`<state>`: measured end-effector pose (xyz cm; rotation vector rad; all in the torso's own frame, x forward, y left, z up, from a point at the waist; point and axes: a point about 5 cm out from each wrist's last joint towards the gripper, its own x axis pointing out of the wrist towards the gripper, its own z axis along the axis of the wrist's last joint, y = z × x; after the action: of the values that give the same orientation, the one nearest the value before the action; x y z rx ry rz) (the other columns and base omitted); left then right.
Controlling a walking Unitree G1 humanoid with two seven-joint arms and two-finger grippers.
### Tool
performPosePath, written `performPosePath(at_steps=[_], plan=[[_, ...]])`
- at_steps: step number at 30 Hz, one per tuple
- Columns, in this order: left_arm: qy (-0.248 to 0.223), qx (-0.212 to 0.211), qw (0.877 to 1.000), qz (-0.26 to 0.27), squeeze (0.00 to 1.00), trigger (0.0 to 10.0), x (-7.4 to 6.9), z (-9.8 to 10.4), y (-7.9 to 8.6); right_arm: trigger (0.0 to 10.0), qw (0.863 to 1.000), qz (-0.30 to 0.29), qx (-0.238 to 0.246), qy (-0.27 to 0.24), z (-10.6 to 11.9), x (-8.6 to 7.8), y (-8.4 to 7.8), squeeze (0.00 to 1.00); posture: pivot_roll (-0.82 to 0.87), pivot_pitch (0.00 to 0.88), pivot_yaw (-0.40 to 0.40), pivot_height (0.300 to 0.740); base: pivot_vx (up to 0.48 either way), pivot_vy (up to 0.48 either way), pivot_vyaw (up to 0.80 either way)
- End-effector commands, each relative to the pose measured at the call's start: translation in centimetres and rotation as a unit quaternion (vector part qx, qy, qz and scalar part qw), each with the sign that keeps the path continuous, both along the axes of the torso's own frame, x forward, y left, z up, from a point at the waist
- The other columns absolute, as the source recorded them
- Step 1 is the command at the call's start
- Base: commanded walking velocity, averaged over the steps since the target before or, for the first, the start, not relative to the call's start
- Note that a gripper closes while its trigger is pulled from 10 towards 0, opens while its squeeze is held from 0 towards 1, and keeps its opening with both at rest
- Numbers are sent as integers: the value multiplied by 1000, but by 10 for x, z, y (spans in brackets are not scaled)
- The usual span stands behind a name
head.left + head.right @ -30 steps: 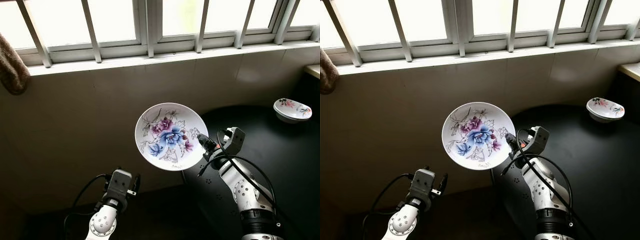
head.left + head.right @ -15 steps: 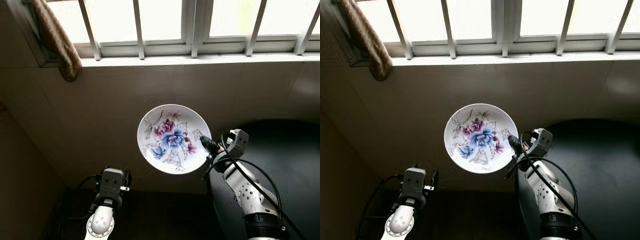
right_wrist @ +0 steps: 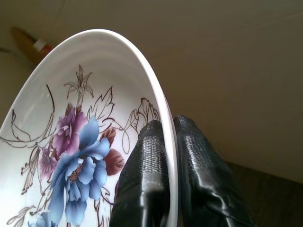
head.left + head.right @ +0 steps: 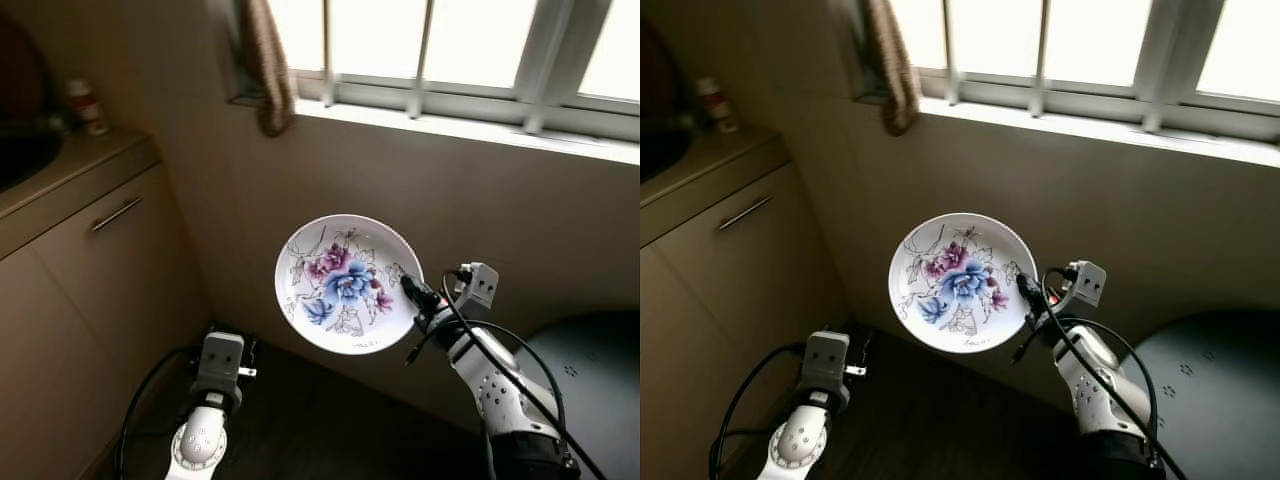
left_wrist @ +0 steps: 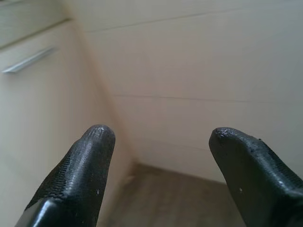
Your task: Kitchen organization
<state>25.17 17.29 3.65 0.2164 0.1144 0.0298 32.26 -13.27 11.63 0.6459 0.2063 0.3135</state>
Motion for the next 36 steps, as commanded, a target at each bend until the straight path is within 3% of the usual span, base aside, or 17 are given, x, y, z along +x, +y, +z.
performPosePath(at_steps=[1, 15, 23, 31, 36], plan=[[-7, -4, 1000, 1, 0, 10000, 1, 2, -4, 0, 1000, -12, -3, -14, 7, 2, -8, 0, -43, 0, 13, 740, 0, 0, 800], [-2, -15, 1000, 4, 0, 10000, 1, 1, -3, 0, 1000, -17, -4, -19, 10, 5, -4, 0, -43, 0, 12, 740, 0, 272, 781], [-3, -14, 1000, 1, 0, 10000, 3, 1, -3, 0, 999, -31, -2, -16, 11, 8, -8, 0, -45, 0, 12, 740, 0, 449, 0], [-18, -7, 1000, -9, 0, 10000, 3, 5, -6, 0, 999, -33, -3, -17, 12, 9, -9, 0, -43, 0, 11, 740, 0, 0, 0], [-52, 3, 999, 7, 0, 10000, 5, 16, -2, 0, 999, -35, -10, -38, 19, 11, -7, 0, -43, 0, 10, 740, 0, 0, 0]])
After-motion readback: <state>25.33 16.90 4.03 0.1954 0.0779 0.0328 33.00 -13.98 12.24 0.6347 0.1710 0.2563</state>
